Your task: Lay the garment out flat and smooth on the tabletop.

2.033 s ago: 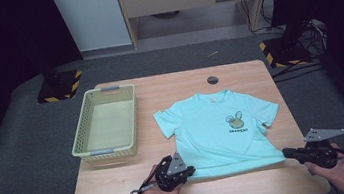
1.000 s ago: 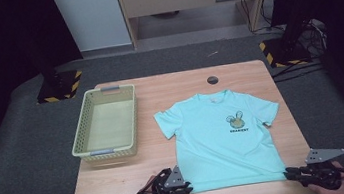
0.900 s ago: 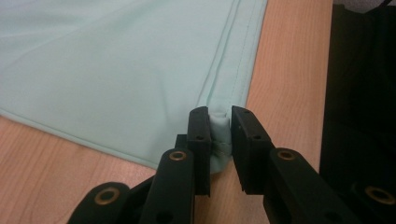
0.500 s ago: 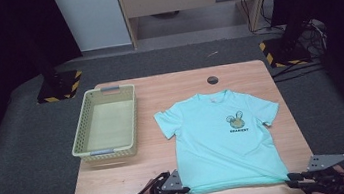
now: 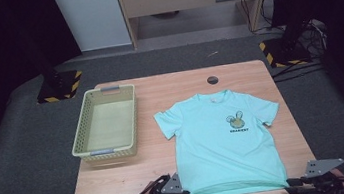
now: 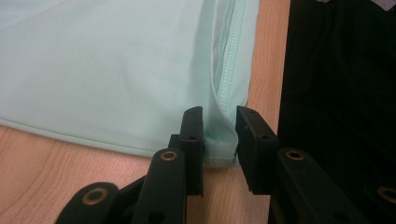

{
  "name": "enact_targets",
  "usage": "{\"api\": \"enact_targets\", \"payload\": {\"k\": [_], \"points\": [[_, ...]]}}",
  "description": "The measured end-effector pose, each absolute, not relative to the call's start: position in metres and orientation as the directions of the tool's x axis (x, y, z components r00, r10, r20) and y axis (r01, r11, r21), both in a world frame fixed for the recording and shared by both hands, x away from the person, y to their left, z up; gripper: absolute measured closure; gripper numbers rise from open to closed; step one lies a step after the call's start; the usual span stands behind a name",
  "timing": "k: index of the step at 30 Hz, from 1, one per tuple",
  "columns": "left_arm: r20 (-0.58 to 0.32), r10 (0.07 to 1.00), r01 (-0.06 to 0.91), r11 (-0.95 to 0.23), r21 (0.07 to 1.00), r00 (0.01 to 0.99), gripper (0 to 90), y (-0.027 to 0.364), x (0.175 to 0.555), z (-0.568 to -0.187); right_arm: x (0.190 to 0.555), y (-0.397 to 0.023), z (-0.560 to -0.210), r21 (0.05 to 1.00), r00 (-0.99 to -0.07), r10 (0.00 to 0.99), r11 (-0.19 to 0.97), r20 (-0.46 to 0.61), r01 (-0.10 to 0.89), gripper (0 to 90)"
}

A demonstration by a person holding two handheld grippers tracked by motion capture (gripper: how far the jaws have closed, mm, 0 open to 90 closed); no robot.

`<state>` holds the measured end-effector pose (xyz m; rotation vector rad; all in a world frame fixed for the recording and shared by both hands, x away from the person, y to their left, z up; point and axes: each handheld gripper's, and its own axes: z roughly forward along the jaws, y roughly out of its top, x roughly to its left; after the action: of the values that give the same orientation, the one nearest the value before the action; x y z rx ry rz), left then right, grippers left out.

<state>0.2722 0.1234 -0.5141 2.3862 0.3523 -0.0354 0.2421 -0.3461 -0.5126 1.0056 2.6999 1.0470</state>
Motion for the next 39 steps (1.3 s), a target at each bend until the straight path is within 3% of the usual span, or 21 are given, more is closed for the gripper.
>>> {"api": "enact_targets", "payload": {"k": [6, 9, 18, 21, 29, 35, 39], "points": [[-0.093, 0.215, 0.222, -0.719, 0.659, 0.972, 70.0, 0.125, 0.268, -0.513, 0.236, -0.347, -0.513, 0.631, -0.800, 0.582, 0.568, 0.145, 0.527, 65.3], [-0.089, 0.234, 0.232, -0.707, 0.668, 0.968, 63.9, 0.127, 0.268, -0.512, 0.234, -0.348, -0.512, 0.634, -0.802, 0.582, 0.571, 0.136, 0.522, 62.2], [-0.143, 0.286, 0.299, -0.631, 0.716, 0.948, 63.1, 0.134, 0.274, -0.506, 0.245, -0.344, -0.498, 0.670, -0.800, 0.588, 0.547, 0.121, 0.503, 58.0], [-0.141, 0.309, 0.309, -0.609, 0.730, 0.941, 59.2, 0.136, 0.276, -0.504, 0.249, -0.342, -0.495, 0.672, -0.795, 0.595, 0.543, 0.115, 0.503, 55.7], [-0.121, 0.484, 0.403, -0.537, 0.741, 0.867, 37.7, 0.145, 0.296, -0.497, 0.277, -0.341, -0.487, 0.690, -0.744, 0.660, 0.490, 0.106, 0.533, 39.0], [-0.070, 0.577, 0.431, -0.518, 0.738, 0.814, 24.3, 0.149, 0.311, -0.497, 0.305, -0.344, -0.484, 0.697, -0.626, 0.776, 0.406, 0.079, 0.591, 21.2], [-0.047, 0.634, 0.463, -0.510, 0.725, 0.772, 20.5, 0.150, 0.318, -0.500, 0.325, -0.345, -0.486, 0.684, -0.531, 0.845, 0.348, 0.068, 0.641, 11.2]]}}
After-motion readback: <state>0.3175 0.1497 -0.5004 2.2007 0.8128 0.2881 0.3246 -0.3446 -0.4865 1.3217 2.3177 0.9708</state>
